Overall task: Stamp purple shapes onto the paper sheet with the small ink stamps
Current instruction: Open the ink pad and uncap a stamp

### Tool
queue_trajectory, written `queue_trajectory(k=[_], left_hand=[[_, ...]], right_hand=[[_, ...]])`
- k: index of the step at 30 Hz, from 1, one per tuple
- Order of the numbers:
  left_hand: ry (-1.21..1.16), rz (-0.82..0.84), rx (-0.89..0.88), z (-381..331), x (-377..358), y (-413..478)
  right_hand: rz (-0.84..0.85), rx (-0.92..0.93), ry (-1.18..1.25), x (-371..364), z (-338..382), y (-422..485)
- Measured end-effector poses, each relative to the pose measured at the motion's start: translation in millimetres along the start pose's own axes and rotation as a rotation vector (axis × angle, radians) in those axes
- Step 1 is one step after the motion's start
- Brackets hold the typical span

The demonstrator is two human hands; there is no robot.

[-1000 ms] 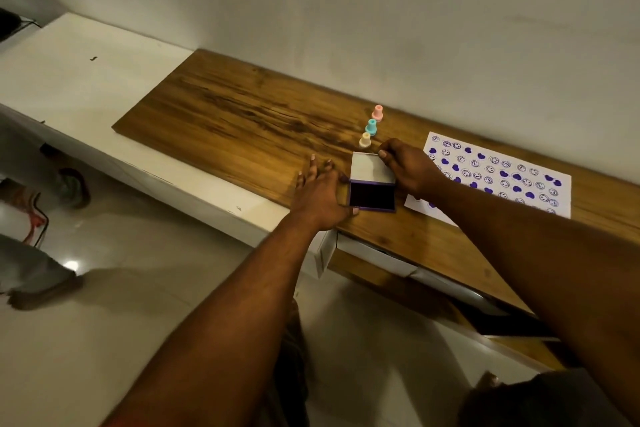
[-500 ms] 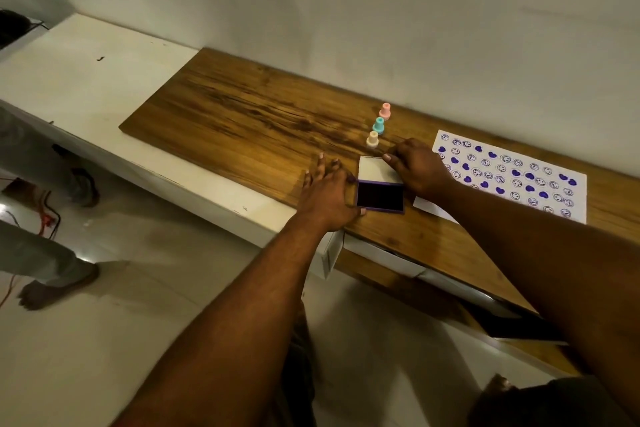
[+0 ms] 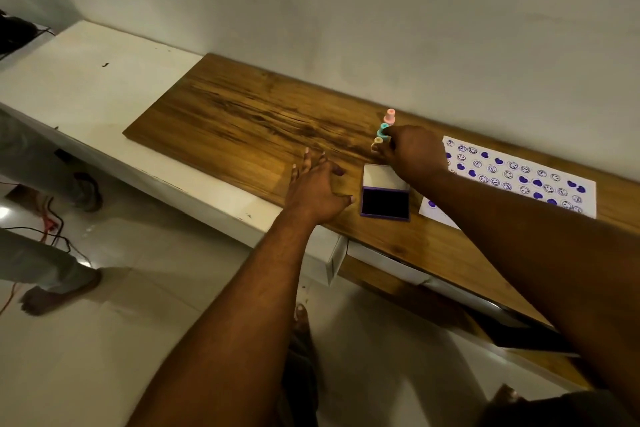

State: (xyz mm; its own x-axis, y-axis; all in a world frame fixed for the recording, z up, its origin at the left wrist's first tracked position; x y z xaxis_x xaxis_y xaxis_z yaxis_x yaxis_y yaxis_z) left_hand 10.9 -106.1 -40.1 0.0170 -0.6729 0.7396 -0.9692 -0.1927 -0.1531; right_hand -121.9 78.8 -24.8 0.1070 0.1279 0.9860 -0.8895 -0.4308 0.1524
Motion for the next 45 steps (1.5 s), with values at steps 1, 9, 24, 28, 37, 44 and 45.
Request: queue_trajectory(k=[1,9,24,28,37,44,45], left_hand=[[-0.001,-0.016,0.005,0.2,2.2,1.0],[0.051,-0.055,0.076,6.4,5.8,1.8],[0.092,-0.087,0.073,8.3,-3.7,-1.7],[0.116,-0.133,0.064,2.3,-7.1,-3.0],[0.172,-0.128,0.064,1.2,-11.4,-2.2],[0.18,-0.12,0.034,7.7,-18.8,2.9],[0.179,-0.123,0.031,8.6,-19.7,3.0]], right_hand=[[0.012,-0.003,-0.02,-0.5,4.3,1.9],[0.083,-0.011,-0.023,-2.7,41.0,16.8],[0.213,0.272,-0.088,-7.1,89.6,-32.3],[0.232,0.283,-0.079,-3.6,91.5,-45.0],[0.154,0.181,-0.014,-3.7,90.2,-55.2],[0.2,0.25,-0.004,-6.8,87.4,-50.5],[0.208,0.261,0.0,-6.0,86.7,-49.6]])
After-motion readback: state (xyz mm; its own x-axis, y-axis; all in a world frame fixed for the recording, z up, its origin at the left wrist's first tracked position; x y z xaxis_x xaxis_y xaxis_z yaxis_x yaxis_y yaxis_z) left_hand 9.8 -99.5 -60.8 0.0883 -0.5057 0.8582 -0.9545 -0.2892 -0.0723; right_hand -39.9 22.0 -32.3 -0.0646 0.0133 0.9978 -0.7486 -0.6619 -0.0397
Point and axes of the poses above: each hand's wrist, its own y-axis towards the middle knuckle, its own x-axis out of the back of the hand, z = x × y, the point moved 1 cm from there along y, towards the middle knuckle, and after that the axes turned 11 degrees about -y, right-handed, at the moved point
